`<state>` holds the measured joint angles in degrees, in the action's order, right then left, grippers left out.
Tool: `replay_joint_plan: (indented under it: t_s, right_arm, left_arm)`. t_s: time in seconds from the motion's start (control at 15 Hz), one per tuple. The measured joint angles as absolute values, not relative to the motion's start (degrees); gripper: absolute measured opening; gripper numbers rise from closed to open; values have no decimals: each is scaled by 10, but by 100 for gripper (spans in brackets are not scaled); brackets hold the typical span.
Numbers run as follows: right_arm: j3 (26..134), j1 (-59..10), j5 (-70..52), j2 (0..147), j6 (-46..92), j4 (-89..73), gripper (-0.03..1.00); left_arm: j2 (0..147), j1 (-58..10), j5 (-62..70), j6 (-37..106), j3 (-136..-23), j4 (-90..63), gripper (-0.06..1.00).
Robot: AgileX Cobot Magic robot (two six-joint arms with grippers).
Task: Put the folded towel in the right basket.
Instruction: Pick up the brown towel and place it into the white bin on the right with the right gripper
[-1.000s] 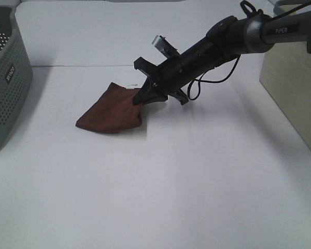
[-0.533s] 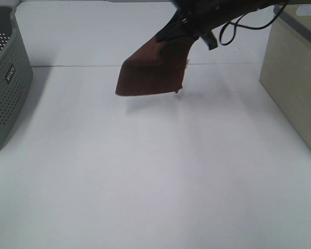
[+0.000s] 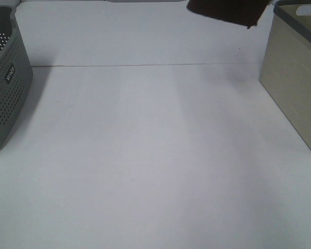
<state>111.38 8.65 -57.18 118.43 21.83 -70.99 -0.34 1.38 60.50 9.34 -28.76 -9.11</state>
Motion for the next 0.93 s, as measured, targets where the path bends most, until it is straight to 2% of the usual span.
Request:
replay_joint_plan:
  t_s: [0.4, 0.67, 0.93]
  right_arm:
    - [1117, 226, -574, 1129, 175, -700, 2]
    - [1109, 279, -588, 1124, 142, -645, 2]
    - [1010, 293, -557, 1124, 135, -630, 2]
  left_arm:
    - [-3, 14, 605, 93, -288, -91, 0]
    - [-3, 14, 605, 93, -288, -91, 0]
    - [-3, 14, 605, 93, -288, -91, 0]
